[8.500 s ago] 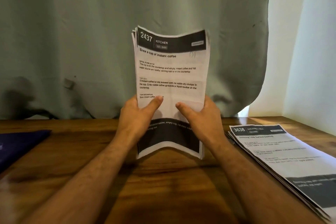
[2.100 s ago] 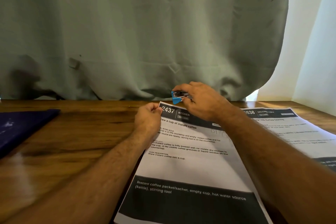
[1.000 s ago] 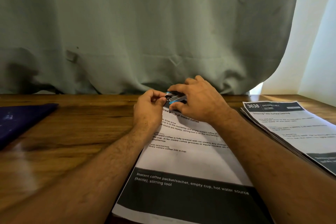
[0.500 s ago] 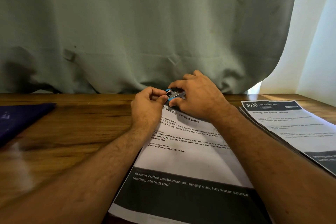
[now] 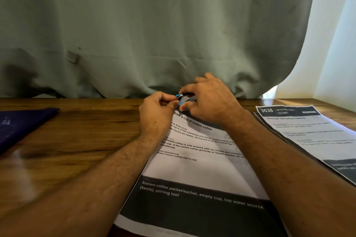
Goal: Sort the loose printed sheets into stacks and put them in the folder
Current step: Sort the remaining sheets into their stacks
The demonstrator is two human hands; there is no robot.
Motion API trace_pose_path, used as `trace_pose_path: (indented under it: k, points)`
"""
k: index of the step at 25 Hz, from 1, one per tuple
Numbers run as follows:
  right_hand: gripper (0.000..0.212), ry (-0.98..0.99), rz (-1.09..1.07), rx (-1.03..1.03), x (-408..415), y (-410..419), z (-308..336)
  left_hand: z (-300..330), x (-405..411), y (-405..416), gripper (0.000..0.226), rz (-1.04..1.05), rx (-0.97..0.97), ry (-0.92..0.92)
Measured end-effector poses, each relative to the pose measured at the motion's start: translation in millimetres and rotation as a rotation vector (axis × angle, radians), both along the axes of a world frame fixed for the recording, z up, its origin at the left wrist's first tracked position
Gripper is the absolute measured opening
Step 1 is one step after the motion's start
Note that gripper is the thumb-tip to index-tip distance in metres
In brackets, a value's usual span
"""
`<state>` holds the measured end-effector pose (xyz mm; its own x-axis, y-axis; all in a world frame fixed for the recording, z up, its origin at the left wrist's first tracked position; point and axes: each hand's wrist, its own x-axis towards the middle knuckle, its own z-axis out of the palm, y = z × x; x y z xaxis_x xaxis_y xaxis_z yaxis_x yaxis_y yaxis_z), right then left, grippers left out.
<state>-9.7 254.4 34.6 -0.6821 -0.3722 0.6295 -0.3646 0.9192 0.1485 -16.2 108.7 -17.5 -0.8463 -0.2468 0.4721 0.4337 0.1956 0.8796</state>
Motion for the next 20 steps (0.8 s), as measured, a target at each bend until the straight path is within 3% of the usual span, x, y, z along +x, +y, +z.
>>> trace_pose_path:
  k: [20]
  points:
    - [0.040,0.074,-0.042,0.096,-0.6,-2.4,-1.6,-0.2,2.3,0.5,0.006,-0.024,0.013,0.025]
